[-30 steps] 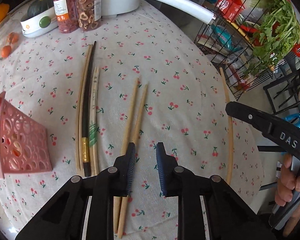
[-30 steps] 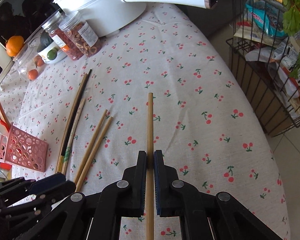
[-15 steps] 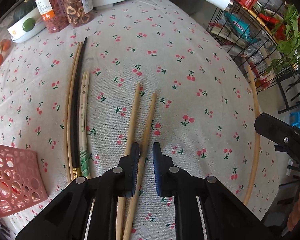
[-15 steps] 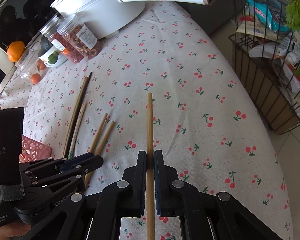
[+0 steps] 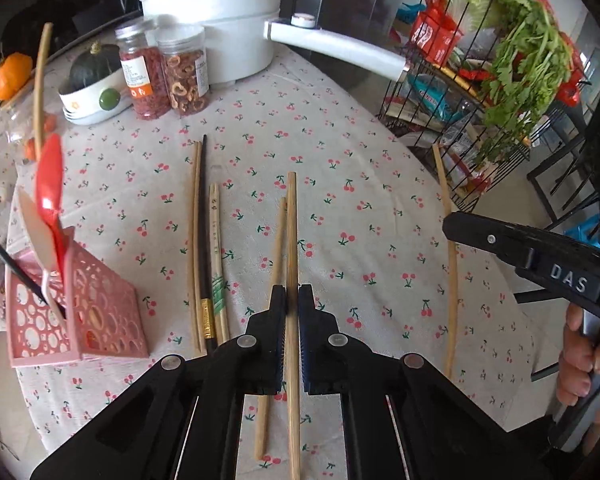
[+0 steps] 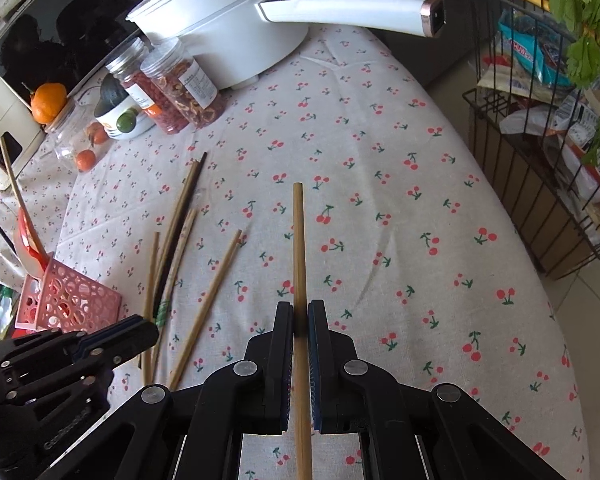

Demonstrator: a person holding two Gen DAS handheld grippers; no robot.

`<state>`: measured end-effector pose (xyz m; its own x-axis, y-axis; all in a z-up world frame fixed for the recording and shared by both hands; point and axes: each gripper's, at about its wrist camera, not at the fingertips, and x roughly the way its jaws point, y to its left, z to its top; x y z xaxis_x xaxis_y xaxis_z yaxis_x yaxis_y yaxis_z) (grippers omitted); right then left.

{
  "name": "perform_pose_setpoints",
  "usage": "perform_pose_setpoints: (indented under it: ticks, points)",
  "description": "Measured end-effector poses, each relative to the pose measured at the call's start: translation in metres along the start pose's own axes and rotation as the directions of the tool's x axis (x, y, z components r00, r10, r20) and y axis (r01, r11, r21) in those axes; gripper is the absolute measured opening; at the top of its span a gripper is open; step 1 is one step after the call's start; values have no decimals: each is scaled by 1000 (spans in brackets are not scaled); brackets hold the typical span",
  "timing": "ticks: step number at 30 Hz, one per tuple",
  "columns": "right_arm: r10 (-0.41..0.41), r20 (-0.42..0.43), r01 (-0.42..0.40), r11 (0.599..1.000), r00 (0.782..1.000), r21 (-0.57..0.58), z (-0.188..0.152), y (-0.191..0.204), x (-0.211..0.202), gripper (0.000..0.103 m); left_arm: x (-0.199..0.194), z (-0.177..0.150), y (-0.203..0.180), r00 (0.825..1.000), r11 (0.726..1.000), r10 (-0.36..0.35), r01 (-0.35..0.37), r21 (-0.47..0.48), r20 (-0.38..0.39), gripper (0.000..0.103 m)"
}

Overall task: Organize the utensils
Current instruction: 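Lift both wooden chopsticks and lower them into the pink holder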

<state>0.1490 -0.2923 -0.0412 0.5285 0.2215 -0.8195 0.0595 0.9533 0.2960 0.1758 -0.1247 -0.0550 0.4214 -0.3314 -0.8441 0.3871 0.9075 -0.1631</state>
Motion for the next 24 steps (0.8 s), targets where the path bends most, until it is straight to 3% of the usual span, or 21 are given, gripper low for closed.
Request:
perform_pose_setpoints:
  ticks: [6,13,19,24]
  points:
    - [7,88,-1,998,996,-69,-6,26,-30,4,-65,-30,17,989,1000,-26,27,-7,146,6]
    - [23,169,1,991,985,-137,-10,49,-54,4,-118,-55,46,948,991,-89,115,-67,304,6]
    - [54,255,-13,987,965,-160,-4,65,-75,4,-170,-60,62,888,986,-109,155,-68,447,6]
    - [100,327,-34,979,940,-203,2,89,-89,4,-206,-60,79,814,987,-42,125,-104,579,6]
